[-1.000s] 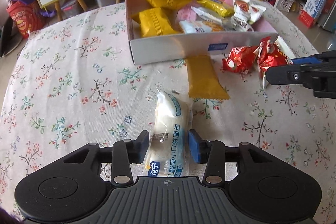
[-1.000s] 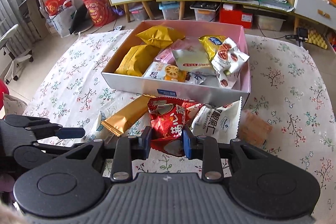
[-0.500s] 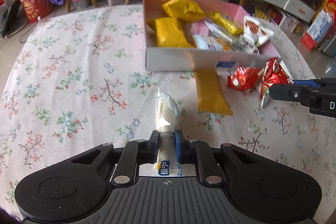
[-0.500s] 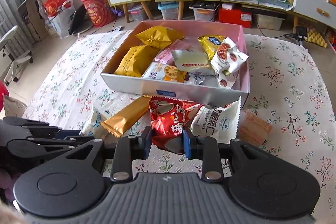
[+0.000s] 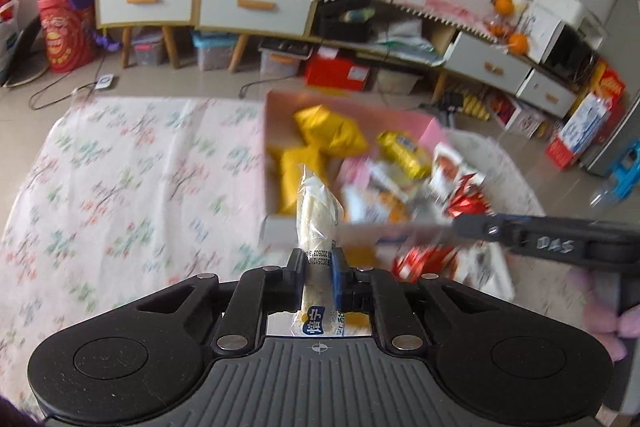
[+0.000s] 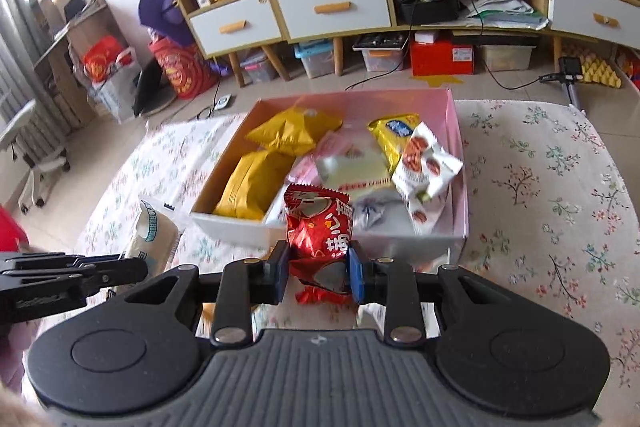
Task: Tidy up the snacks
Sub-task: 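Carry the bread stick and red bag over the pink box with both tools, then lower both snacks into the pink box and open both tools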
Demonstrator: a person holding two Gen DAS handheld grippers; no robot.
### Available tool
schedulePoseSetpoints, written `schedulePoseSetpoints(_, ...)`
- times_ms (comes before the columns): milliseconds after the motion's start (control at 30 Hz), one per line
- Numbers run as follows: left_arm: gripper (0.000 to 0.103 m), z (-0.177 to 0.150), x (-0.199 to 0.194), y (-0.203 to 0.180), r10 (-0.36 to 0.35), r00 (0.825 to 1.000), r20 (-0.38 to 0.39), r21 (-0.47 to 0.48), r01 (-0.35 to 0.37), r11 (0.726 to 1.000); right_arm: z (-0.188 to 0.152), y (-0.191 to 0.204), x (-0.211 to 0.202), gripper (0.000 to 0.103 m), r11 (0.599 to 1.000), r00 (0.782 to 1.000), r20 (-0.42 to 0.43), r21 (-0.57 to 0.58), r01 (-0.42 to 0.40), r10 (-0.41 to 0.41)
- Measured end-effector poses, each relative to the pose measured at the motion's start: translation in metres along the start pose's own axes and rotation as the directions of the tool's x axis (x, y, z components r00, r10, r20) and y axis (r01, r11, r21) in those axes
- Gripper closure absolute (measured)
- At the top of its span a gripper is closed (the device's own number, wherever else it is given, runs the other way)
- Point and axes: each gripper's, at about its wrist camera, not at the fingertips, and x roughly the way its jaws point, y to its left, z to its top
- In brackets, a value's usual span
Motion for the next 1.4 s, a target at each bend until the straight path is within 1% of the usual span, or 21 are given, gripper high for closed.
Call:
schedulePoseSetpoints(67,0.092,0.011,0.011,-0.006,-0.018,1.0,-0.002,-0.001,0.018,1.0,0.007,-0.003,0.005,0.076,1.0,1.0,0.016,0.006,0.017,-0.017)
schedulePoseSetpoints(167,0.092,0.029,0.032,-0.019,-0.039,0.999,-0.004,0.005,0.039,0.999,0.021,-0.011,0.016,0.076,0.999,0.999,0.028,0.03,0.018,-0.019)
schedulePoseSetpoints(367,0.092,0.055,0.069,-0.041,-0.083,0.997,-0.003,0.018,0.083,0.996,0.044,-0.022,0.029,0.076,0.997,0.998,0.056,0.077,-0.003,-0.001)
schedulePoseSetpoints(500,0.092,0.072,0.095,-0.049,-0.108,0.994,0.009,0.008,0.108,0.994,0.058,-0.029,0.041,0.076,0.997,0.998,0.053,0.08,0.023,-0.028)
schedulePoseSetpoints(633,0.092,0.082,0.122,-0.056,-0.08,0.997,-0.003,0.022,0.08,0.997,0.066,-0.04,0.052,0.076,0.993,0.999,0.047,0.119,0.011,-0.017)
schedulePoseSetpoints(700,0.092,0.084,0.132,-0.057,-0.048,0.999,-0.003,0.038,0.048,0.998,0.066,-0.041,0.056,0.076,0.992,0.999,0.041,0.125,0.007,-0.012)
schedulePoseSetpoints(800,0.093,0.085,0.14,-0.057,0.009,1.0,0.012,0.078,-0.01,0.997,0.067,-0.042,0.064,0.076,0.992,1.0,0.027,0.13,-0.001,-0.002)
schedulePoseSetpoints(967,0.093,0.09,0.147,-0.045,0.023,0.999,0.024,0.07,-0.024,0.997,0.068,-0.042,0.075,0.075,0.992,1.0,0.006,0.128,-0.004,0.003)
schedulePoseSetpoints(1067,0.094,0.091,0.152,-0.044,0.086,0.996,0.035,0.103,-0.09,0.991,0.07,-0.042,0.078,0.075,0.991,1.0,0.001,0.131,-0.013,0.013)
schedulePoseSetpoints(1100,0.094,0.091,0.154,-0.044,0.098,0.995,0.035,0.105,-0.101,0.989,0.071,-0.042,0.079,0.075,0.991,1.0,0.0,0.13,-0.016,0.016)
schedulePoseSetpoints(1200,0.094,0.093,0.159,-0.035,0.083,0.996,0.027,0.076,-0.085,0.994,0.073,-0.041,0.081,0.075,0.991,1.0,0.0,0.13,-0.019,0.019)
schedulePoseSetpoints(1267,0.092,0.092,0.161,-0.032,0.068,0.997,0.028,0.075,-0.07,0.995,0.074,-0.04,0.082,0.074,0.991,1.0,0.002,0.131,-0.023,0.023)
schedulePoseSetpoints(1400,0.088,0.091,0.159,-0.03,0.048,0.998,0.042,0.066,-0.051,0.997,0.076,-0.038,0.081,0.068,0.991,0.999,0.013,0.131,-0.037,0.036)
